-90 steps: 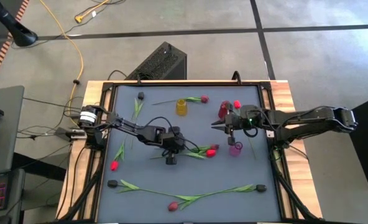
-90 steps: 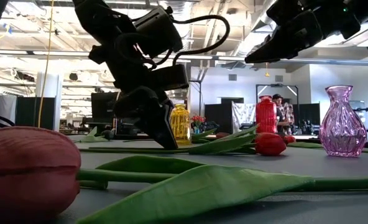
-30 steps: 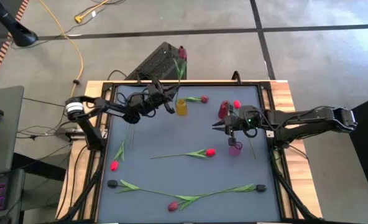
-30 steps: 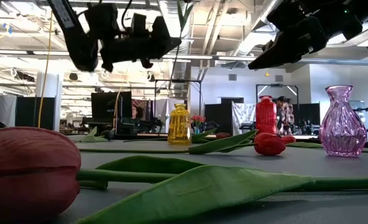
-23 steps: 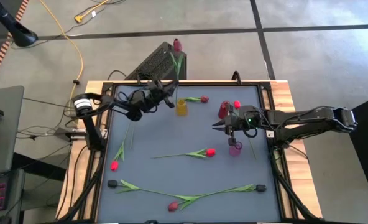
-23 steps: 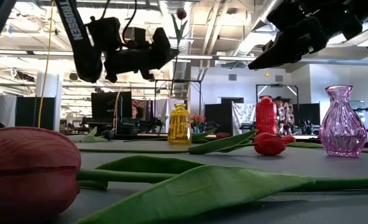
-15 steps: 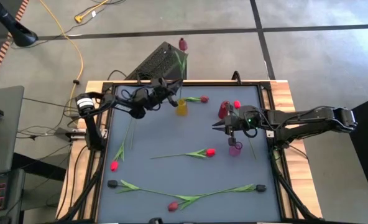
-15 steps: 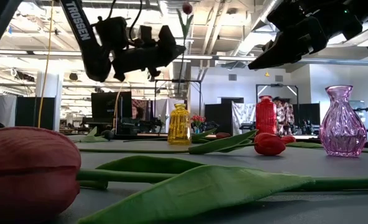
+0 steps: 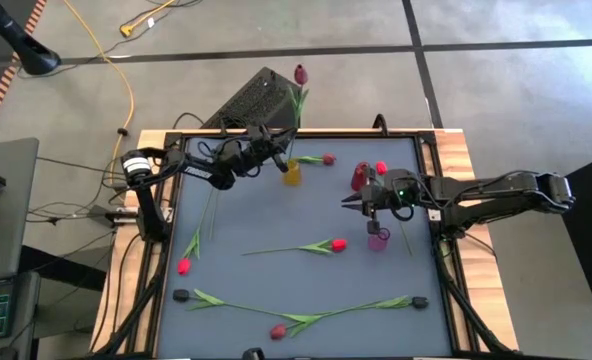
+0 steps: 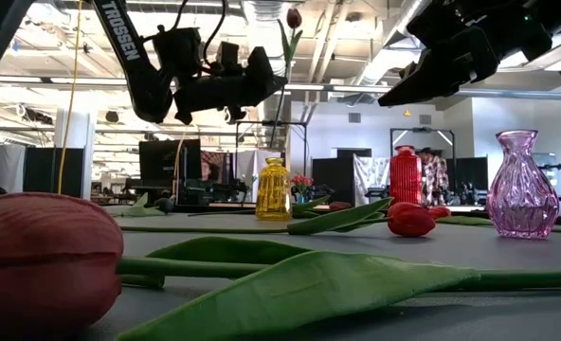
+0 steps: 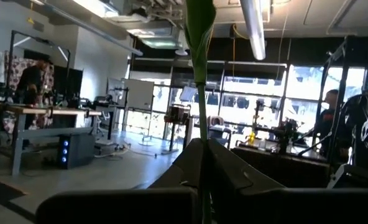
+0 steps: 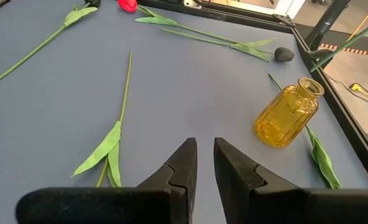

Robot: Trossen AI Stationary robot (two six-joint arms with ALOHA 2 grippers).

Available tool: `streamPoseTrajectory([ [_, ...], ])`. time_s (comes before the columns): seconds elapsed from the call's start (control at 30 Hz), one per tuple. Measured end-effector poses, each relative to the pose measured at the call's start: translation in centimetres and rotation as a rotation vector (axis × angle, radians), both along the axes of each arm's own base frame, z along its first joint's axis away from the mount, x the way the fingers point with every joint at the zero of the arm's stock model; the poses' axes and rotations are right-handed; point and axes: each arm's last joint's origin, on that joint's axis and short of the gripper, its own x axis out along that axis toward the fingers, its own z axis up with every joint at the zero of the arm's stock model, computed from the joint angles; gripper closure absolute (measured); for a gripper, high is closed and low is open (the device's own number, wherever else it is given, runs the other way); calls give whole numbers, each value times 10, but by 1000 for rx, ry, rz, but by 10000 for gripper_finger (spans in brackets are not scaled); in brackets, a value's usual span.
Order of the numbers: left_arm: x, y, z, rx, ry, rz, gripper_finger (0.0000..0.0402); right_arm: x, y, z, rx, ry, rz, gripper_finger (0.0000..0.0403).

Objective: Sort flowers into vase by color
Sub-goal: Put the middle pink flower into the yellow vase

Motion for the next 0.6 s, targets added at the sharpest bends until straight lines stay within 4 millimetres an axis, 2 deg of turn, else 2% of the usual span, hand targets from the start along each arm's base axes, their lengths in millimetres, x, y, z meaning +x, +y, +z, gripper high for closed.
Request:
streamPoseTrajectory([
  [0.2, 3, 3, -5, -7, 38, 36, 401, 0, 0, 0, 0, 0, 0, 321],
  [0.43, 17, 14, -26, -48, 69, 27, 401, 0, 0, 0, 0, -1, 0, 321],
  [0.6, 17, 16, -28, -36, 79, 3, 401, 0, 0, 0, 0, 1, 0, 321],
])
